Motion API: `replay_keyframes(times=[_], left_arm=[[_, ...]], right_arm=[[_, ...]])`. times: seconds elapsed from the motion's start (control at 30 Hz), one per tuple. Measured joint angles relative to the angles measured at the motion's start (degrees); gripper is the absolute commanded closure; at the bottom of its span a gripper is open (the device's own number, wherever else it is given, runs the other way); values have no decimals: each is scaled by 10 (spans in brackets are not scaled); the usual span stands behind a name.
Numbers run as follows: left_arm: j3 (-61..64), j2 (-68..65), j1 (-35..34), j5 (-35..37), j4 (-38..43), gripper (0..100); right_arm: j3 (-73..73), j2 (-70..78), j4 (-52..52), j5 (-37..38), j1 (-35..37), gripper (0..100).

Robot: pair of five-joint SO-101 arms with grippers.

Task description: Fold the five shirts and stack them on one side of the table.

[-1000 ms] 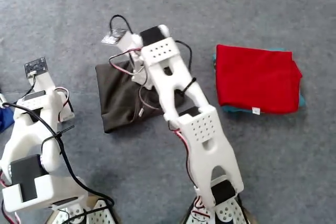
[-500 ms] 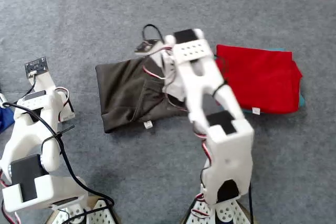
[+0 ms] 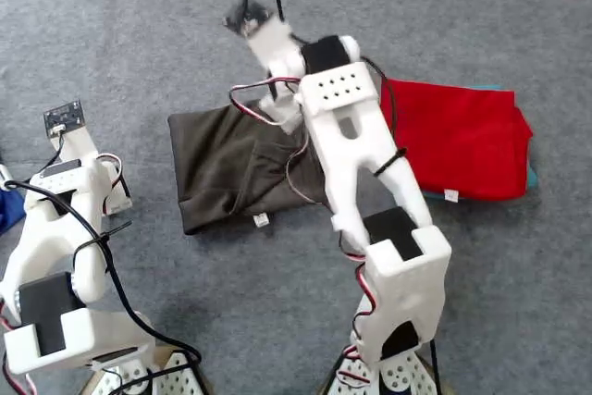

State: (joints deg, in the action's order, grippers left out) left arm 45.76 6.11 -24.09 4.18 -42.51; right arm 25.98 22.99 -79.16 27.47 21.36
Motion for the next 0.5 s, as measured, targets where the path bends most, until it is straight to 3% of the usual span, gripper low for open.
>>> replay_keyframes(times=[0.3,0.5], left_arm=[[0,0,0,0,0,971],[0,0,0,0,0,971]], right_arm=[[62,190,51,-10,71,983],[159,233,-37,-10,69,983]])
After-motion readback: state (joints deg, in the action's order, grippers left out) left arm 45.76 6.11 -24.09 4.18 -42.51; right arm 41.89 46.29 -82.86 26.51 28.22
